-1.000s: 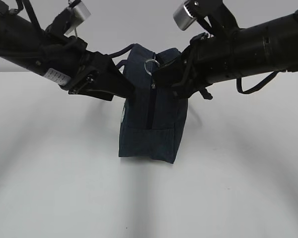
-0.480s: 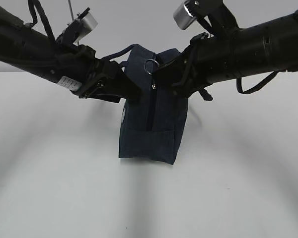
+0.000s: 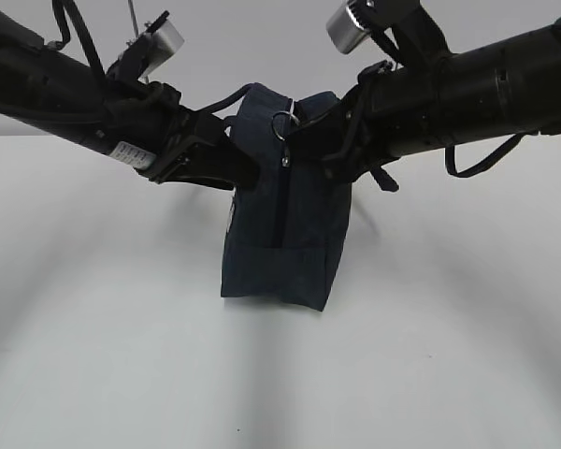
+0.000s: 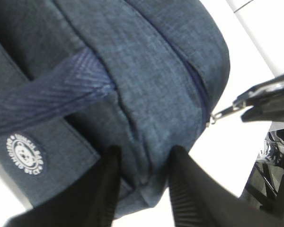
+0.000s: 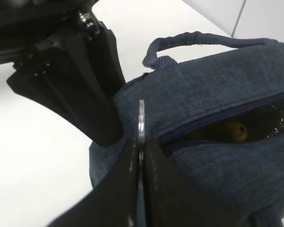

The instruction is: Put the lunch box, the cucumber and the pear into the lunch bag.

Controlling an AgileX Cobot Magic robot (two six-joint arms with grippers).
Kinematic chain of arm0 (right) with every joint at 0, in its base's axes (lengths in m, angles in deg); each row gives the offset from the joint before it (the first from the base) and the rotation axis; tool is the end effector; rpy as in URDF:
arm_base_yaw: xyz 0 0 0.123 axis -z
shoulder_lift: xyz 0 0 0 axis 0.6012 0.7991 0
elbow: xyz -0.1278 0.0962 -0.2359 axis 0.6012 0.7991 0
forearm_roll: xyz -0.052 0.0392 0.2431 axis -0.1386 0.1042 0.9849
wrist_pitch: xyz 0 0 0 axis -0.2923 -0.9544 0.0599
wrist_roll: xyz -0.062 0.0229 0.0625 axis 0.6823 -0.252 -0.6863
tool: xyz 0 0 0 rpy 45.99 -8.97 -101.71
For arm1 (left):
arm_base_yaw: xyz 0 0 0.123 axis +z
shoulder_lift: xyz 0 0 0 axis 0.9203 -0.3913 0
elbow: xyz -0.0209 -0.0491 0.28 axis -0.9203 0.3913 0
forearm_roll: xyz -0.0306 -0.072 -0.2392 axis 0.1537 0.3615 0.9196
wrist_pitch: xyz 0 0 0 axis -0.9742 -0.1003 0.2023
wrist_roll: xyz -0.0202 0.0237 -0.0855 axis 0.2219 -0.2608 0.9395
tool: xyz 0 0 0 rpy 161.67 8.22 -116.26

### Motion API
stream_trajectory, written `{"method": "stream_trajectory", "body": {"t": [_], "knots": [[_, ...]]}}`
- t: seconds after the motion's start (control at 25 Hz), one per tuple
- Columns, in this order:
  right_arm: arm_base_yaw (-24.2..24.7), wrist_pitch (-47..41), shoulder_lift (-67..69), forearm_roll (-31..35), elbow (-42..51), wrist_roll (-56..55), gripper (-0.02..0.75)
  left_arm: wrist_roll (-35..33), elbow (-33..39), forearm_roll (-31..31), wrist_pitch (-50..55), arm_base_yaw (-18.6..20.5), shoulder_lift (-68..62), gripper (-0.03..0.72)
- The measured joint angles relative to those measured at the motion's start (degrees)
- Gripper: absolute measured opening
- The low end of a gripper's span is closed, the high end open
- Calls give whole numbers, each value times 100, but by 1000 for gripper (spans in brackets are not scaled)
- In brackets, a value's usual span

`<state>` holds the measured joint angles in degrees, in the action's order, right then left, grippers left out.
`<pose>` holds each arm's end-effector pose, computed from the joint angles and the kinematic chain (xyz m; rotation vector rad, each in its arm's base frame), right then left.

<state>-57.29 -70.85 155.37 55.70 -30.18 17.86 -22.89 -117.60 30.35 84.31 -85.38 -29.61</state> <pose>0.3079 0.1664 0.2739 -1.1327 1.7846 0.5445 0.3322 -0.1730 0.2510 0.7083 2.3424 -1.0089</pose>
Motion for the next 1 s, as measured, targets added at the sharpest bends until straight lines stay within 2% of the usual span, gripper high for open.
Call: {"method": "stream_trajectory", "body": {"t": [0.16, 0.36, 1.0], "knots": [[0, 0, 0, 0, 0, -22, -16, -6, 0, 22, 18, 0, 0, 141], [0, 0, 0, 0, 0, -72, -16, -18, 0, 22, 12, 0, 0, 20], [-8, 502, 0, 12, -23, -97, -16, -18, 0, 22, 287, 0, 0, 11]]}}
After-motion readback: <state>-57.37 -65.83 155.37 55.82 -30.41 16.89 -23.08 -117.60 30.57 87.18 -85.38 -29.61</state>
